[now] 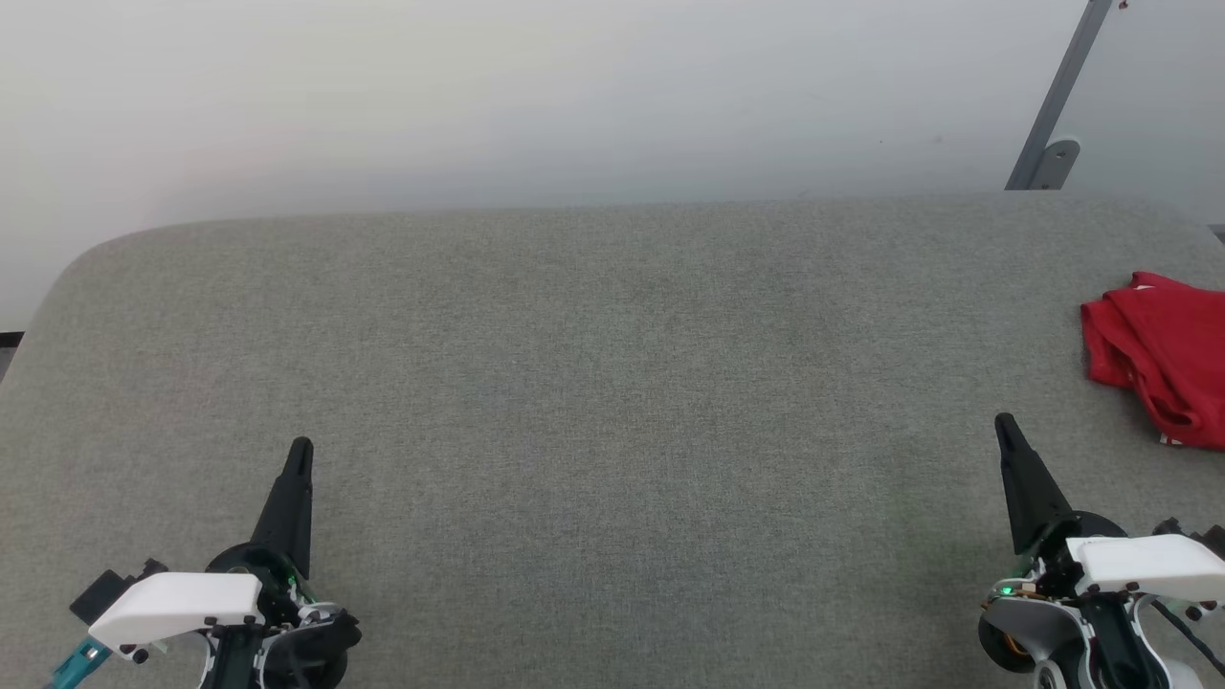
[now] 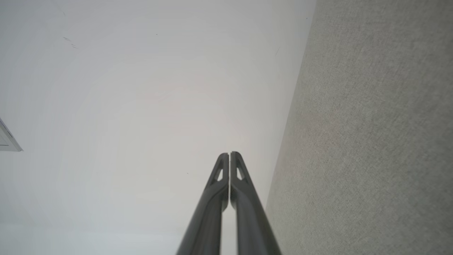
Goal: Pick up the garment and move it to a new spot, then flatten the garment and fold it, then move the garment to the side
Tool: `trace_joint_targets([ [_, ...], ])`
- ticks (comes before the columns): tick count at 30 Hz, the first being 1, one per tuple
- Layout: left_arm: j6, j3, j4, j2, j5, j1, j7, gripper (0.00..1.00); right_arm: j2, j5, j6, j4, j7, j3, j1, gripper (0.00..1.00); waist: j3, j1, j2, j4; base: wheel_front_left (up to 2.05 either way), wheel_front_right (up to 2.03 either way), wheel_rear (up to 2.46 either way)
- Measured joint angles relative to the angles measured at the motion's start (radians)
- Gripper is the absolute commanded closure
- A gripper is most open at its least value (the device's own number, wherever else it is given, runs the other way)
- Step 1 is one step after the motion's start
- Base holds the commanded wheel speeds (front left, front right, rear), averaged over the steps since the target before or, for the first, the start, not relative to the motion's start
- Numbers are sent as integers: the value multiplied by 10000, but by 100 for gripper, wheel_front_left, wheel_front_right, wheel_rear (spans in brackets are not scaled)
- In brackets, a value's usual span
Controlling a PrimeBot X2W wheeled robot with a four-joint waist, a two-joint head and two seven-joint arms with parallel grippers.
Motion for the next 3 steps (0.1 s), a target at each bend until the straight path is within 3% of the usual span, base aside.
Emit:
trace_joint_targets([
  [3,0,6,0,-2,0,-2,0,100,0,0,0,-2,0,0,0,100,0,0,0,0,0,0,0],
])
